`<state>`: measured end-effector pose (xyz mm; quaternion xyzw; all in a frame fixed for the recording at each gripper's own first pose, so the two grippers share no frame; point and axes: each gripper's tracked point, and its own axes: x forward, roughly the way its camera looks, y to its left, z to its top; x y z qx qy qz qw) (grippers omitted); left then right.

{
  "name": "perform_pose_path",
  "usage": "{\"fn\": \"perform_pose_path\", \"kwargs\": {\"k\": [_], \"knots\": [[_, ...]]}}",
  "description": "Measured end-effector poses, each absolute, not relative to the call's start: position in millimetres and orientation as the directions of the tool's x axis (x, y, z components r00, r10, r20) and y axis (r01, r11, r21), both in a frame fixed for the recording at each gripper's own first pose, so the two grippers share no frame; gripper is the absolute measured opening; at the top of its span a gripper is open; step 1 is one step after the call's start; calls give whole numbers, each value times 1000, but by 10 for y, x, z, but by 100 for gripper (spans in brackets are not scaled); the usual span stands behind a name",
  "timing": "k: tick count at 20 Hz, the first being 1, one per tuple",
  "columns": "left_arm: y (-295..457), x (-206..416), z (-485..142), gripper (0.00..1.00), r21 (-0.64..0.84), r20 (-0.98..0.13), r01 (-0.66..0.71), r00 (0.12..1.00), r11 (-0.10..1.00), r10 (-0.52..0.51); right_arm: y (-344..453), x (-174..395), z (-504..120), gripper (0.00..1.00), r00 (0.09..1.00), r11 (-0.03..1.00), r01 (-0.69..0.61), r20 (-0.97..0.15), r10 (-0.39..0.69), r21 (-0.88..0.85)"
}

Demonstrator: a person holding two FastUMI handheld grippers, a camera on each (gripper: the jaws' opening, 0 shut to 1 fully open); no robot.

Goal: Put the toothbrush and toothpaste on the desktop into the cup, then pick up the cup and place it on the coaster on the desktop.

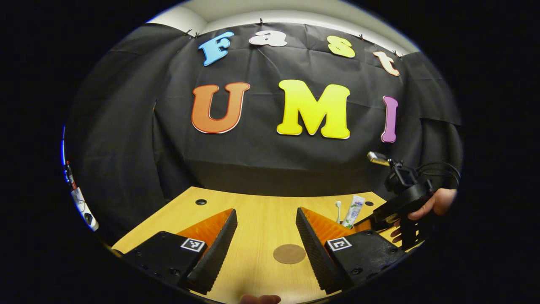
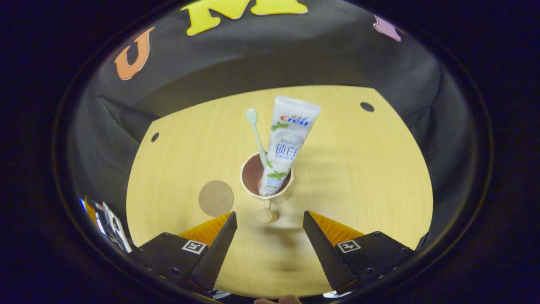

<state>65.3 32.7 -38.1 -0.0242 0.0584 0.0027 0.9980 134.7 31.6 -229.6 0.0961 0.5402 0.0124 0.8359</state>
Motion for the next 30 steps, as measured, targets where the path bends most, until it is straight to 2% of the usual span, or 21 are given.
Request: {"fn": "perform_pose_path", "kwargs": {"k": [4, 7, 11, 13, 16, 17, 18, 24, 30], "knots": [[588, 610, -366, 89, -61, -132, -79, 989, 995, 71, 405, 1486, -2556, 95, 301, 986, 90, -947, 109, 143], [704, 604, -479, 89, -74, -178, -127, 978, 989, 112, 428, 1609, -2743, 88, 256, 992, 73, -963, 81, 102], [813, 569, -524, 89, -53, -215, -174, 964, 983, 159, 443, 1649, -2971, 91, 192, 994, 69, -979, 68, 83], [870, 525, -495, 89, -35, -213, -191, 960, 981, 180, 394, 1658, -3023, 79, 166, 997, 67, -985, 38, 50], [883, 476, -494, 89, -42, -226, -211, 954, 977, 197, 382, 1636, -3071, 46, 139, 996, 79, -990, 33, 45], [877, 462, -500, 89, -47, -234, -213, 952, 976, 197, 378, 1645, -3080, 39, 141, 995, 89, -989, 38, 51], [858, 453, -516, 89, -51, -241, -212, 951, 976, 194, 369, 1651, -3069, 28, 138, 994, 89, -989, 42, 55], [840, 405, -504, 89, -43, -245, -196, 953, 980, 180, 380, 1612, -3076, 22, 146, 999, 17, -988, 47, 50], [913, 133, -558, 89, -62, -266, -238, 940, 969, 214, 903, 1676, -2713, 21, 265, 988, -146, -960, 89, 52]]}}
